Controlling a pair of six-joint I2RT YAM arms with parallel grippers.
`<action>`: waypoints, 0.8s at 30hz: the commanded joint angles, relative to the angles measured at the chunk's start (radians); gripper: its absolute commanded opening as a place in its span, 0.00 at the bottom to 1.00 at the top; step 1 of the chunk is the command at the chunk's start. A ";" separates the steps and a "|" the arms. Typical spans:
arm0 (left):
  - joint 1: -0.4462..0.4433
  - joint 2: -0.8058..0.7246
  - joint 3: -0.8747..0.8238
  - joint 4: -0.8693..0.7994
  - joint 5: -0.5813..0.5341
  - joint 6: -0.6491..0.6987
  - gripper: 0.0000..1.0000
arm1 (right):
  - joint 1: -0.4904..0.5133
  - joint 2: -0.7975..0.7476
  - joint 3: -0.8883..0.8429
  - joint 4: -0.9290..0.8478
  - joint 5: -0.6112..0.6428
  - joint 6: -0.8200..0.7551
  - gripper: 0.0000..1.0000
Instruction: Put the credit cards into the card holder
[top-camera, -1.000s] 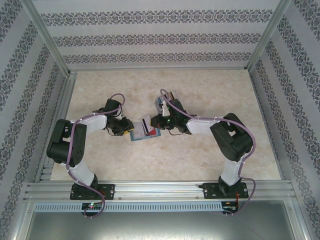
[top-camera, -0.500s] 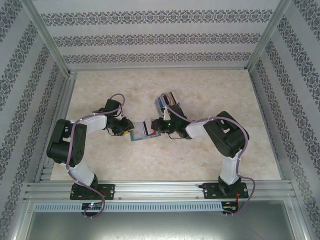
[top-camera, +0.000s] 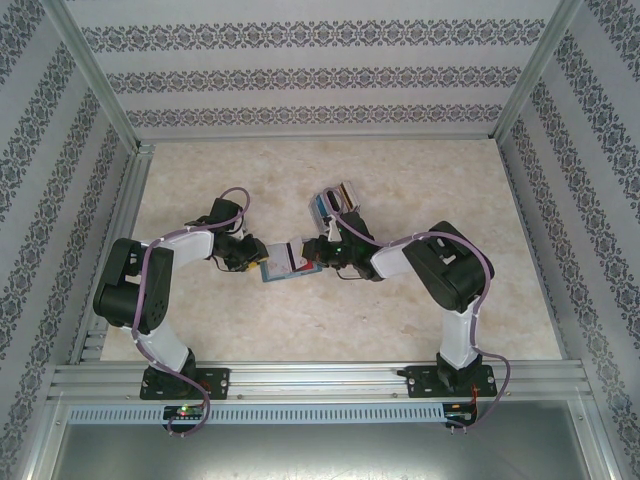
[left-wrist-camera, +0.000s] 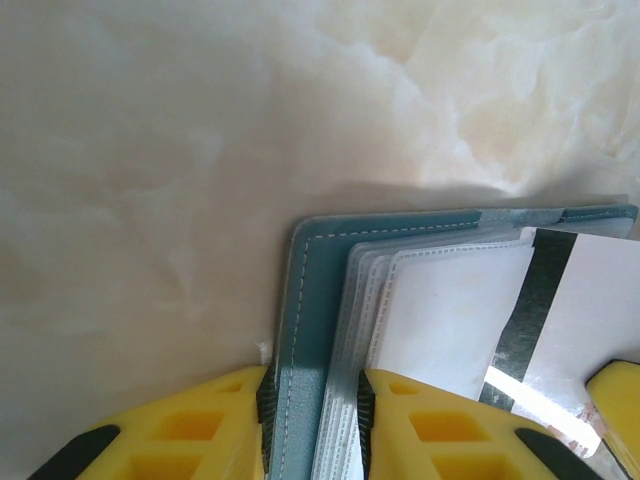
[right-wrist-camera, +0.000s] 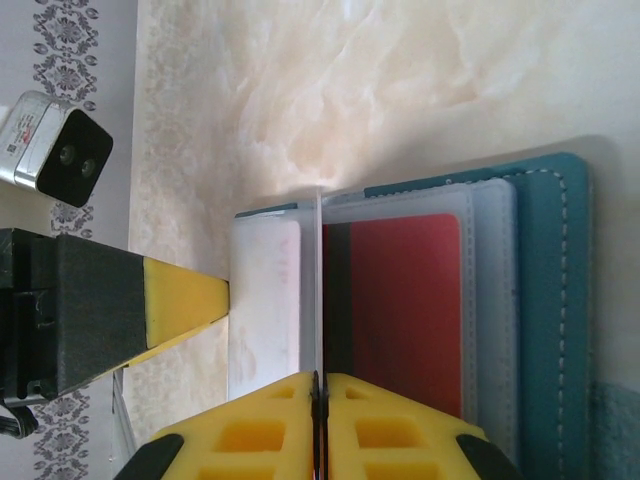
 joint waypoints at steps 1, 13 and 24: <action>0.010 0.011 -0.010 0.017 0.009 0.006 0.31 | 0.009 0.015 0.004 0.046 -0.017 0.012 0.12; 0.011 0.011 -0.009 0.018 0.011 0.005 0.31 | 0.015 -0.011 -0.005 0.061 -0.020 0.029 0.12; 0.011 0.011 -0.012 0.022 0.014 0.004 0.31 | 0.019 -0.044 -0.022 0.060 -0.016 0.034 0.12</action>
